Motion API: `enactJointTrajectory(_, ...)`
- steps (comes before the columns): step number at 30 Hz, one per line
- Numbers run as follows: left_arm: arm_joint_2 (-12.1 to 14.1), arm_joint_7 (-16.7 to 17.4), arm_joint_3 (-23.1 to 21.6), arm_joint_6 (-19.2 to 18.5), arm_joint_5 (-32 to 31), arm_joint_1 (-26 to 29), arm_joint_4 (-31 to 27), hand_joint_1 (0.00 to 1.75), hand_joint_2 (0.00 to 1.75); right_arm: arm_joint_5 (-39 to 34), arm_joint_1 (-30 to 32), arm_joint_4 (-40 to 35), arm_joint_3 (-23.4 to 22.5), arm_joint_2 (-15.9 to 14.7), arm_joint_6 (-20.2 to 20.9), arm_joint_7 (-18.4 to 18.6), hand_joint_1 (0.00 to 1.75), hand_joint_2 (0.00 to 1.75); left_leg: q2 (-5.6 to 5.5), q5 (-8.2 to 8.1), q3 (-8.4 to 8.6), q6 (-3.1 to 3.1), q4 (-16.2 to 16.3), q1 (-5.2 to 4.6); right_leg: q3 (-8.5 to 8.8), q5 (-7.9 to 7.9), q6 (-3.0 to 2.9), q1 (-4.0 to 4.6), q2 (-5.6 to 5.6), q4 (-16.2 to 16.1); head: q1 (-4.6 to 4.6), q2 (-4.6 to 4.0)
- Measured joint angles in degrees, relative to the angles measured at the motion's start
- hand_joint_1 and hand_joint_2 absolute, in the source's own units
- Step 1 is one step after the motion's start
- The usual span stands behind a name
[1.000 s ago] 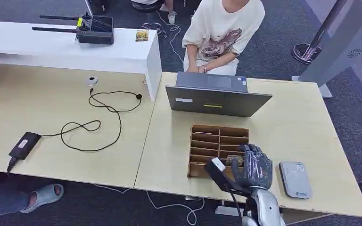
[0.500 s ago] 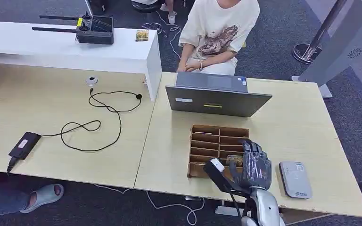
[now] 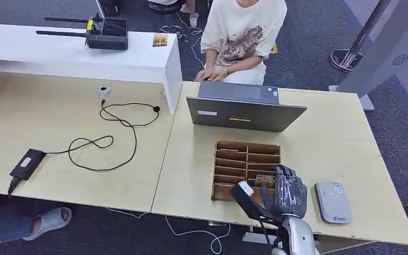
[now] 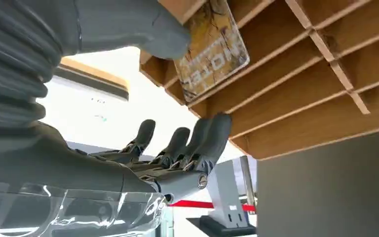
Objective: Pass the card to the sensor for recognition and then transmit it.
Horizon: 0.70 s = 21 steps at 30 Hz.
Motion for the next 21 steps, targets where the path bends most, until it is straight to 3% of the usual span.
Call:
enactJointTrajectory(3, 0.1, -0.1, 0.0, 0.1, 0.0, 0.0, 0.0, 0.0, 0.0, 0.0, 0.4, -0.1, -0.1, -0.1, 0.0, 0.0, 0.98, 1.75, 0.01, 0.0, 0.0, 0.0, 0.0, 0.0, 0.0, 0.0, 0.0, 0.0, 0.0, 0.0, 0.0, 0.0)
enactJointTrajectory(11, 0.2, -1.1, 0.0, 0.8, -0.2, 0.3, 0.0, 0.0, 0.0, -0.1, 2.3, -1.3, -0.8, -0.8, -0.5, 1.2, 0.84, 1.75, 0.01, 0.0, 0.0, 0.0, 0.0, 0.0, 0.0, 0.0, 0.0, 0.0, 0.01, 0.0, 0.0, 0.0)
enactJointTrajectory(21, 0.5, -1.1, -0.1, 0.8, -0.2, 0.3, 0.0, 0.0, 0.0, -0.1, 3.1, -1.8, -1.1, -1.3, -1.0, 1.5, 0.89, 1.75, 0.01, 0.0, 0.01, 0.0, 0.0, 0.0, 0.0, 0.0, 0.0, 0.0, 0.01, 0.0, 0.0, 0.02)
